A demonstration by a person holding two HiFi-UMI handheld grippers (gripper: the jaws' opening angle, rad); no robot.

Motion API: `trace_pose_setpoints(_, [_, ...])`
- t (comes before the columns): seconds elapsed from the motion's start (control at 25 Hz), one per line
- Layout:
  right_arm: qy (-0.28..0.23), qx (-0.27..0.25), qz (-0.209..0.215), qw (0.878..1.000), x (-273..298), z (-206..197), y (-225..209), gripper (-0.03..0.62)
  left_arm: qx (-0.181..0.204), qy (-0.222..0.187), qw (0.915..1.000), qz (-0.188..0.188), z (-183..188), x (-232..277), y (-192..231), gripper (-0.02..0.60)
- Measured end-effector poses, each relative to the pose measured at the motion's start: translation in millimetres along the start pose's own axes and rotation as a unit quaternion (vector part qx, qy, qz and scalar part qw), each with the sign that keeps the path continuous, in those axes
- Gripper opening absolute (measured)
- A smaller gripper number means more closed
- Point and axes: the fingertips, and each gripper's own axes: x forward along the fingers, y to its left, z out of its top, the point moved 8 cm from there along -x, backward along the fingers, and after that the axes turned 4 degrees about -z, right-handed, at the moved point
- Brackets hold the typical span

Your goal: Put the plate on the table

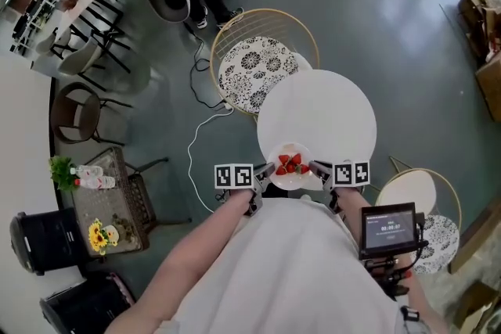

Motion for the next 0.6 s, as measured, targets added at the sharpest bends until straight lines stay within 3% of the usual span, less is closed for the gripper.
trace_pose_setpoints(0.36, [0.039, 0.002, -0.013, 0.999, 60.8, 28.5, -27.8, 0.023, -0.021, 0.028, 0.9992, 0.018, 34.7, 25.7, 53.1, 0.031])
trace_pose_setpoints(0.6, [0.044, 0.013, -0.022, 0.999, 58.4, 29.7, -23.1, 0.023, -0.033, 0.042, 0.9986, 0.002, 38.7, 25.3, 55.3, 0.031])
